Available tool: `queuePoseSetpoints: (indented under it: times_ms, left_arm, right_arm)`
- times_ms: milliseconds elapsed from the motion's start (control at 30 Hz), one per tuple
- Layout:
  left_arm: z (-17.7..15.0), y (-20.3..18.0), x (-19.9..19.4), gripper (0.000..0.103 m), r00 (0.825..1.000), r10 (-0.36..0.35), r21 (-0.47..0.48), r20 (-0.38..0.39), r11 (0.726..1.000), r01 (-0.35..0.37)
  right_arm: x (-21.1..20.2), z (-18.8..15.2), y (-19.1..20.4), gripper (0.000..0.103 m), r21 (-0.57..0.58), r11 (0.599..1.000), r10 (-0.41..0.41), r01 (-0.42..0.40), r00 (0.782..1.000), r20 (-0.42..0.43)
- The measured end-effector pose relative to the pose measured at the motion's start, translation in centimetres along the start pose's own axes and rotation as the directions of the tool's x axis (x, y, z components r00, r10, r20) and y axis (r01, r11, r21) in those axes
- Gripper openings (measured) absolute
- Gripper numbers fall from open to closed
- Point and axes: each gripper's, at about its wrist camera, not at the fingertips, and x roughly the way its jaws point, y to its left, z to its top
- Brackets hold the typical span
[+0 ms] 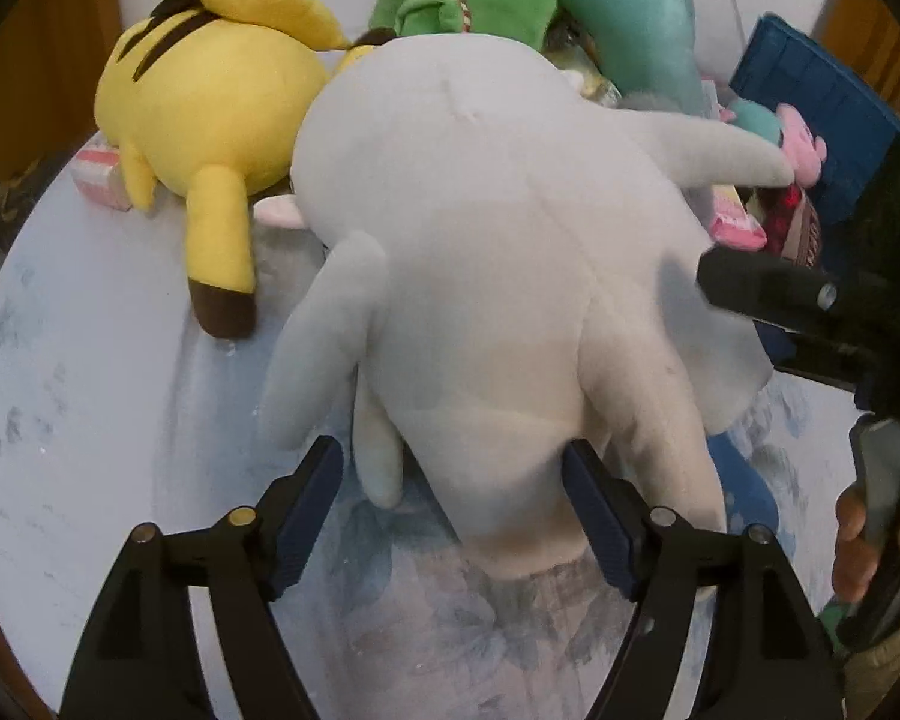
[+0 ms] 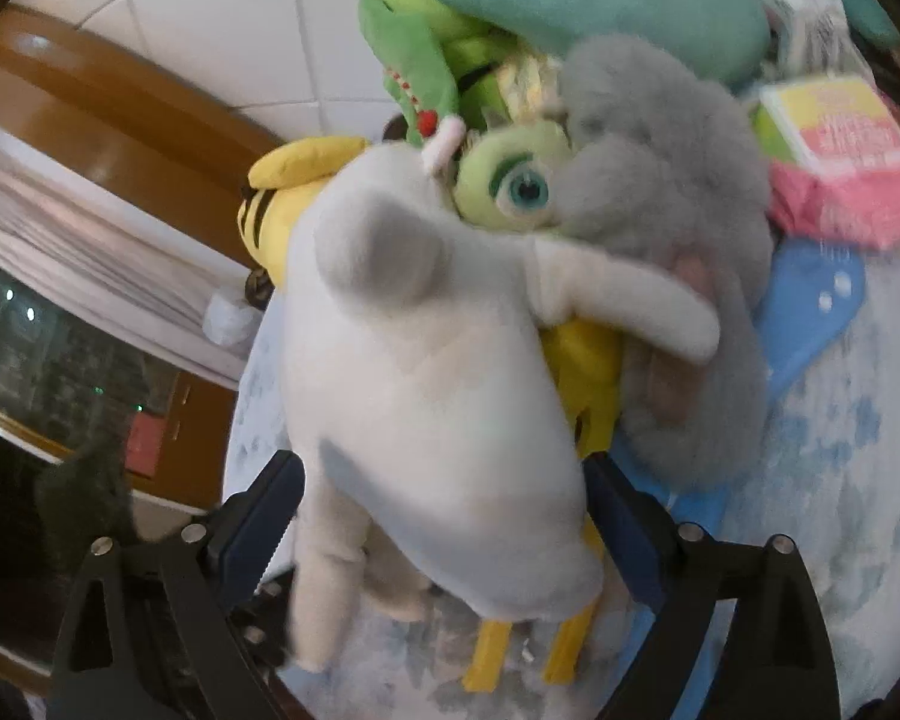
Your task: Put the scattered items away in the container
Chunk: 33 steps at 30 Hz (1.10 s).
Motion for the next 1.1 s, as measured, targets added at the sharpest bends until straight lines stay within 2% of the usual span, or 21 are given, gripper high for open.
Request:
queuePoseSetpoints:
  times_ms: [33, 133, 167, 267, 400, 500, 533, 600, 700, 733, 800, 833, 867, 933, 1000, 1100]
  left_arm:
    - [-0.1, 0.0, 0.4, 0.086, 1.000, 0.003, -0.005, 0.002, 1.000, -0.003]
    - [-0.4, 0.0, 1.6, 0.100, 1.000, 0.012, -0.019, 0.007, 1.000, -0.012]
    - [-0.5, 0.0, 1.9, 0.101, 1.000, 0.016, -0.023, 0.008, 1.000, -0.015]
    - [-0.2, 0.7, 2.7, 0.103, 1.000, 0.014, -0.031, -0.004, 0.999, -0.014]
    - [0.2, 1.6, 3.3, 0.103, 1.000, 0.011, -0.020, -0.023, 1.000, -0.011]
    - [0.1, 1.1, 3.7, 0.101, 1.000, -0.003, 0.020, -0.010, 1.000, 0.004]
    - [0.1, 1.1, 4.1, 0.096, 1.000, -0.017, 0.008, -0.013, 1.000, 0.017]
    - [0.2, 0.9, 4.8, 0.094, 0.999, -0.035, -0.019, -0.009, 0.999, 0.034]
    - [0.3, 0.7, 5.5, 0.094, 0.999, -0.051, -0.039, -0.001, 0.998, 0.051]
    - [0.3, 0.7, 5.5, 0.092, 0.998, -0.056, -0.041, 0.001, 0.998, 0.056]
    - [0.1, 0.2, 4.9, 0.078, 0.998, -0.064, -0.018, 0.016, 0.998, 0.064]
    - [0.1, 0.1, 5.0, 0.078, 0.998, -0.056, -0.015, 0.022, 0.998, 0.057]
    - [0.1, 0.0, 5.2, 0.078, 0.998, -0.051, -0.014, 0.027, 0.999, 0.051]
    - [0.6, 0.5, 6.0, 0.087, 0.997, -0.068, -0.055, 0.030, 0.996, 0.070]
    - [0.8, 0.4, 6.0, 0.088, 0.997, -0.068, -0.058, 0.035, 0.996, 0.069]
    - [0.8, -0.5, 5.2, 0.075, 0.998, -0.044, -0.019, 0.042, 0.999, 0.045]
  right_arm:
    - [0.0, 0.4, 0.1, 0.103, -0.012, 1.000, -0.001, 0.001, 1.000, 0.001]
    - [2.5, 1.6, 1.4, 0.103, -0.068, 0.997, -0.037, 0.034, 0.999, -0.036]
    - [3.8, 2.1, 1.6, 0.103, -0.088, 0.996, -0.039, 0.034, 0.998, -0.054]
    - [5.3, 2.4, 2.6, 0.103, -0.138, 0.989, -0.061, 0.057, 0.998, -0.025]
    - [5.9, 2.2, 3.8, 0.094, -0.142, 0.986, -0.095, 0.091, 0.995, -0.022]
    - [5.8, 2.4, 4.5, 0.092, -0.195, 0.974, -0.129, 0.117, 0.990, -0.050]
    - [6.1, 2.5, 4.5, 0.092, -0.210, 0.969, -0.147, 0.133, 0.988, -0.054]
    - [6.6, 2.9, 4.4, 0.092, -0.238, 0.956, -0.186, 0.170, 0.981, -0.046]
    - [6.3, 2.8, 3.9, 0.092, -0.262, 0.951, -0.181, 0.164, 0.983, -0.040]
    - [6.4, 2.8, 3.9, 0.092, -0.266, 0.950, -0.183, 0.166, 0.982, -0.040]
    - [6.3, 2.1, 4.8, 0.092, -0.323, 0.928, -0.207, 0.186, 0.978, -0.031]
    - [6.3, 1.7, 5.5, 0.092, -0.364, 0.910, -0.221, 0.199, 0.975, -0.020]
    - [6.6, 1.8, 5.2, 0.093, -0.354, 0.915, -0.213, 0.192, 0.977, -0.020]
    - [7.0, 2.2, 4.6, 0.096, -0.328, 0.928, -0.194, 0.178, 0.981, -0.016]
    - [7.4, 2.4, 4.1, 0.096, -0.305, 0.938, -0.177, 0.167, 0.984, -0.005]
    - [7.3, 2.1, 5.2, 0.094, -0.336, 0.919, -0.209, 0.208, 0.977, 0.032]
